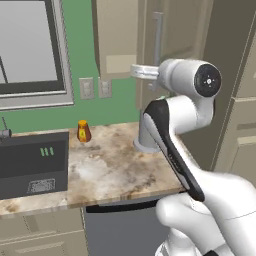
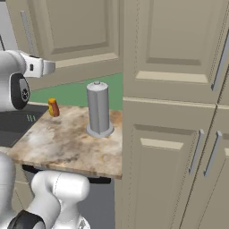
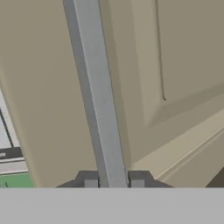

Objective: Open the cabinet. Pick the bar soap and place it next to the sink. Then close the cabinet.

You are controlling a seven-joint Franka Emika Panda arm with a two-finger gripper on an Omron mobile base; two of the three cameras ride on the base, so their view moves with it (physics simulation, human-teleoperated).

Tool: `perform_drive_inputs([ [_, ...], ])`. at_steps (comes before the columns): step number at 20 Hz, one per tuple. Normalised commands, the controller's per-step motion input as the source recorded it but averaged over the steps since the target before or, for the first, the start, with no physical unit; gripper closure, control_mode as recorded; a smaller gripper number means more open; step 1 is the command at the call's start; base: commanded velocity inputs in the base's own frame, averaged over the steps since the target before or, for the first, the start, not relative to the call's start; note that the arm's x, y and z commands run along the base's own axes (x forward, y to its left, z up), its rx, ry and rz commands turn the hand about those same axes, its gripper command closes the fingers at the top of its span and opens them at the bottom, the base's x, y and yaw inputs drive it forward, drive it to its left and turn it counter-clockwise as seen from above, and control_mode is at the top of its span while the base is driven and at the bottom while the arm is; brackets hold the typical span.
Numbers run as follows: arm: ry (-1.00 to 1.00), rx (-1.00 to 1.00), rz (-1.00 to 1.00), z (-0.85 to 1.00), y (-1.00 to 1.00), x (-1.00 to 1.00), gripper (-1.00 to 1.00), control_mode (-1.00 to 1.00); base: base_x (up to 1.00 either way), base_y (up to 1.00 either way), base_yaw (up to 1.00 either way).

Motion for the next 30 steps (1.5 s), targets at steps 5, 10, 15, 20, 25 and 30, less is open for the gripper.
perform_drive_inputs([
  [5,0.00,0.11,0.06,0.14,-0.38,-0.62,1.00,-1.00,0.00,0.00,0.00],
  [10,0.03,0.09,0.02,0.06,-0.26,-0.50,1.00,-1.00,0.00,0.00,0.00],
  [15,0.01,0.03,0.00,0.00,-0.08,-0.35,1.00,-1.00,0.00,0.00,0.00],
  [20,0.07,0.00,0.00,-0.02,0.13,-0.11,-1.00,-1.00,0.00,0.00,0.00],
  [25,0.08,0.00,0.00,0.01,-0.04,-0.30,-1.00,-1.00,0.00,0.00,0.00],
  [30,0.06,0.01,0.00,0.00,-0.15,-0.46,-1.00,-1.00,0.00,0.00,0.00],
])
